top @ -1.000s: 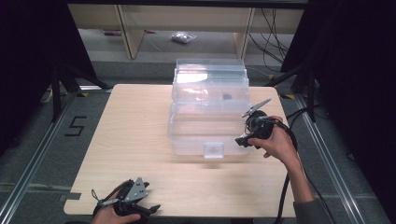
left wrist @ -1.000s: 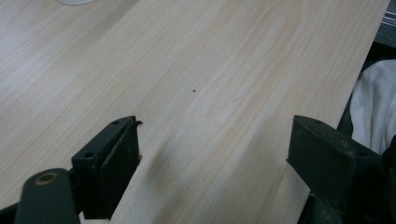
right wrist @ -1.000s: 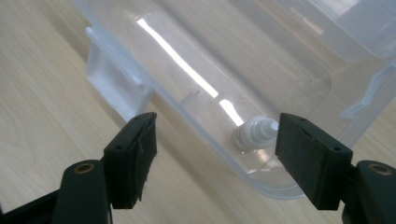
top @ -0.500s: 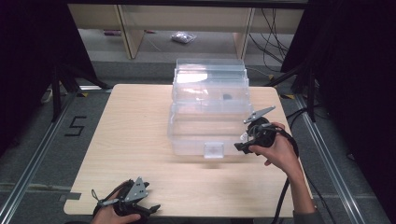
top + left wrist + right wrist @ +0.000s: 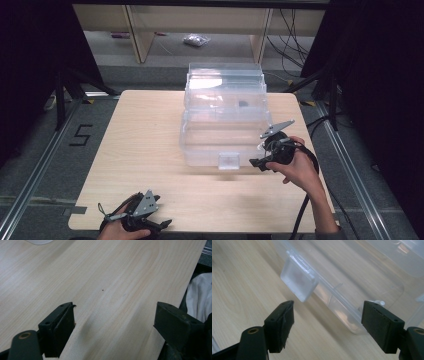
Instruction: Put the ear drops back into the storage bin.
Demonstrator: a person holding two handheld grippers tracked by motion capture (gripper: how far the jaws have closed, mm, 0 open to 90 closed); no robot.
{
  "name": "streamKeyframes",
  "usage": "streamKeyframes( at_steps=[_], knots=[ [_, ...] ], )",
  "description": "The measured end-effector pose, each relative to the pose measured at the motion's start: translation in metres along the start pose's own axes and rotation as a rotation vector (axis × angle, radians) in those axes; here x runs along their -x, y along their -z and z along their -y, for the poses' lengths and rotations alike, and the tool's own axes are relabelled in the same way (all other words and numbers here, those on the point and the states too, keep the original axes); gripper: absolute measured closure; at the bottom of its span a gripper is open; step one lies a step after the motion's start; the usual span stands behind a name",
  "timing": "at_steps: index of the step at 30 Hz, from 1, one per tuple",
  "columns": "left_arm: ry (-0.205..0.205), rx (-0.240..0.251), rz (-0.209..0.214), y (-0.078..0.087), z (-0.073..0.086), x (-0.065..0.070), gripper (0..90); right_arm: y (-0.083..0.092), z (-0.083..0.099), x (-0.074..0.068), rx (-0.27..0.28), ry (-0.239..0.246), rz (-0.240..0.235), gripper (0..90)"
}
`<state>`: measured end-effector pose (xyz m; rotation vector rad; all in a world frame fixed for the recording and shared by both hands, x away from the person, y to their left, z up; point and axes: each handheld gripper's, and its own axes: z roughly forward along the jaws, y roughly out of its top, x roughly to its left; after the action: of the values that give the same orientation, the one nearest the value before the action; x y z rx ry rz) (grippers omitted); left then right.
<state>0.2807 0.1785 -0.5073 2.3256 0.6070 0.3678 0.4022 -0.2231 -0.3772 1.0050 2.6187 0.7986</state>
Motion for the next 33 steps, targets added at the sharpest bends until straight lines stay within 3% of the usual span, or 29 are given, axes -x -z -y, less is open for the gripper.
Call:
streamKeyframes(
  at_steps=[1,2,5,8,15,16,18,23,24,25,29,30,31,33],
  knots=[
    [0.011,0.009,0.0,0.0,0.0,0.001,16.3,-0.001,0.0,-0.001,-0.004,-0.009,-0.003,26.3],
    [0.008,0.003,-0.001,0.0,0.0,0.0,16.3,-0.002,0.001,-0.001,0.005,0.013,-0.012,26.1],
    [0.01,0.004,-0.006,0.0,0.0,0.0,16.3,-0.004,0.002,-0.005,-0.004,-0.026,-0.02,24.3],
    [0.01,0.004,-0.006,0.0,0.0,0.0,16.3,-0.005,0.004,-0.007,0.013,-0.022,-0.018,23.2],
    [0.008,0.0,-0.001,0.0,0.0,0.001,16.4,-0.007,0.01,-0.014,0.065,0.017,-0.039,22.2],
    [0.01,0.002,0.0,0.0,0.0,0.0,16.4,-0.008,0.011,-0.017,0.064,-0.001,-0.047,22.2],
    [0.011,0.002,-0.006,0.0,0.0,0.0,16.4,-0.011,0.012,-0.019,0.075,0.026,-0.052,22.2],
    [0.01,0.003,-0.006,0.0,0.0,0.001,16.4,-0.017,0.016,-0.026,0.063,0.051,-0.066,22.4],
    [0.01,0.004,-0.006,0.0,0.0,0.001,16.4,-0.017,0.016,-0.028,0.057,0.023,-0.069,22.3],
    [0.011,0.005,-0.007,0.0,0.0,0.001,16.4,-0.019,0.018,-0.028,0.074,0.052,-0.061,22.3],
    [0.01,0.002,-0.005,0.0,0.0,0.001,16.3,-0.022,0.021,-0.033,0.087,0.035,-0.062,22.2],
    [0.012,0.008,-0.002,0.0,0.0,0.001,16.4,-0.024,0.022,-0.034,0.084,0.053,-0.063,22.1],
    [0.03,0.009,0.0,0.0,0.001,0.002,16.4,-0.025,0.022,-0.035,0.081,0.041,-0.07,21.8],
    [0.006,0.005,-0.004,0.0,0.0,0.001,16.4,-0.029,0.024,-0.037,0.068,0.053,-0.075,21.5]
  ],
)
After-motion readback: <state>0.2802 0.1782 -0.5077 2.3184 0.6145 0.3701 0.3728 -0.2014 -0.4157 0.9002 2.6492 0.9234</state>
